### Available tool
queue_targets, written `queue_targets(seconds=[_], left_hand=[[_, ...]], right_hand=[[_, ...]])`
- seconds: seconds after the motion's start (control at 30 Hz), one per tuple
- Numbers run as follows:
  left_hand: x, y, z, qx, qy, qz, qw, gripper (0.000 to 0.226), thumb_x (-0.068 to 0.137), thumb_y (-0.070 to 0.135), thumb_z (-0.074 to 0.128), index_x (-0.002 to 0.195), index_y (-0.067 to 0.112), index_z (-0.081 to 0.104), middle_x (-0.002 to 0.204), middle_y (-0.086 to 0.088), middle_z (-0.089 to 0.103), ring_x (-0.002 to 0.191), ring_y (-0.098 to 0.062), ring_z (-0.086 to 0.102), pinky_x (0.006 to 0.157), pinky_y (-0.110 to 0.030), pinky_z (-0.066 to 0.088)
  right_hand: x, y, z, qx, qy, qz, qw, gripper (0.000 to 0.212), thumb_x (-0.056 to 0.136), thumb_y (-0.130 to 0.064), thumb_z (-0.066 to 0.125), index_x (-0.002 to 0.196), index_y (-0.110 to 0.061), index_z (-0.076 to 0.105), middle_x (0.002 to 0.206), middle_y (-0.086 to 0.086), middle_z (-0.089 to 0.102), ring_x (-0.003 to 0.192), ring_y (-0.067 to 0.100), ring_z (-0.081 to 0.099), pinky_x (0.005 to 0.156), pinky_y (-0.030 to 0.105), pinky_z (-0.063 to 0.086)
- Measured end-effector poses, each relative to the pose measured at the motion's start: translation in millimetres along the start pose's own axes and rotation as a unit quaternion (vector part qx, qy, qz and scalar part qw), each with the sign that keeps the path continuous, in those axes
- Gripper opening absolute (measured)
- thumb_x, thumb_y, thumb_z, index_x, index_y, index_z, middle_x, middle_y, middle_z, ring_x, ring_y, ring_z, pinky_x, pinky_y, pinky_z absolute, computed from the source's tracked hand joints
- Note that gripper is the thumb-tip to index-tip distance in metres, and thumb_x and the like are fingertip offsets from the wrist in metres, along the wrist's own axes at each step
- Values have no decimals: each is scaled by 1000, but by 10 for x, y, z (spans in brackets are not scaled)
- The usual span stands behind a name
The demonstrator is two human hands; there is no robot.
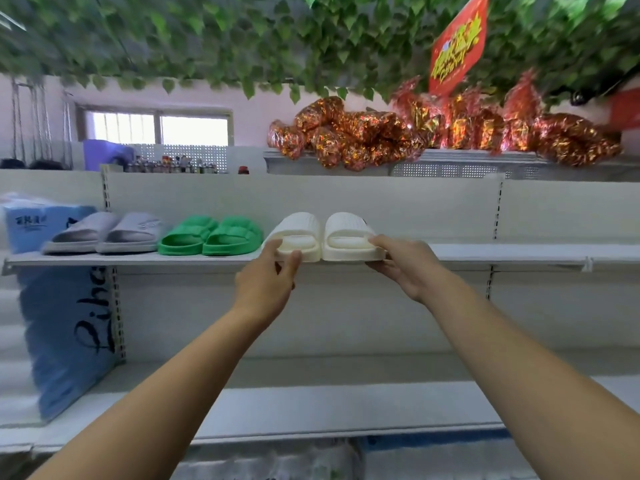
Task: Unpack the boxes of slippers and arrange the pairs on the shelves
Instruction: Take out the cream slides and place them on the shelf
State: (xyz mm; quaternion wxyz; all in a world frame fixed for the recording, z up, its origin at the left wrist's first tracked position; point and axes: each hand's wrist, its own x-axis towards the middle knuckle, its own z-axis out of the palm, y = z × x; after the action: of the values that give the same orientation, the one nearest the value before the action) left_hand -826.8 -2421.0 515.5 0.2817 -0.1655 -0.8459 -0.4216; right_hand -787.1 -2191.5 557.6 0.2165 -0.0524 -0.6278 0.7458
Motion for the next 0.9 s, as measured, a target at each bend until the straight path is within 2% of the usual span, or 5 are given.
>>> queue_targets(seconds=[0.1,0.3,0.5,0.67,0.9], left_hand=[[193,-96,-32,164,24,-47,985,57,95,71,40,133,33,57,114,-1,71,119,-29,56,93,-45,30],[519,-297,11,225,37,25,973,50,92,68,50,115,29,72,139,-4,49,134,-28,30,100,-46,24],[768,-510,130,219,21,56,974,44,97,60,47,99,19,63,113,-3,66,122,-26,45,94,-43,32],[928,-692,181,161,6,84,983,36,97,52,52,98,17,58,100,-4,65,109,-29,51,85,-41,42],[998,-864,291,236,21,134,962,34,103,45,39,106,17,59,121,-6,67,112,-29,59,83,-38,36]], right_hand=[[97,120,82,-156,-32,-62,985,64,67,-43,88,112,-2,68,112,8,71,102,23,71,87,33,60],[254,202,335,-381,-19,-195,904,52,70,-51,85,106,-19,66,101,-5,69,94,13,64,73,26,49],[632,368,529,-523,-38,-168,835,65,82,-72,56,122,-21,59,116,3,64,119,26,48,97,40,47],[838,452,595,-565,-38,-169,807,75,81,-77,40,130,-22,57,119,2,64,118,28,51,95,43,48],[1049,516,657,-644,-17,-177,744,74,89,-76,31,138,-24,50,129,-2,62,117,24,55,86,40,48]])
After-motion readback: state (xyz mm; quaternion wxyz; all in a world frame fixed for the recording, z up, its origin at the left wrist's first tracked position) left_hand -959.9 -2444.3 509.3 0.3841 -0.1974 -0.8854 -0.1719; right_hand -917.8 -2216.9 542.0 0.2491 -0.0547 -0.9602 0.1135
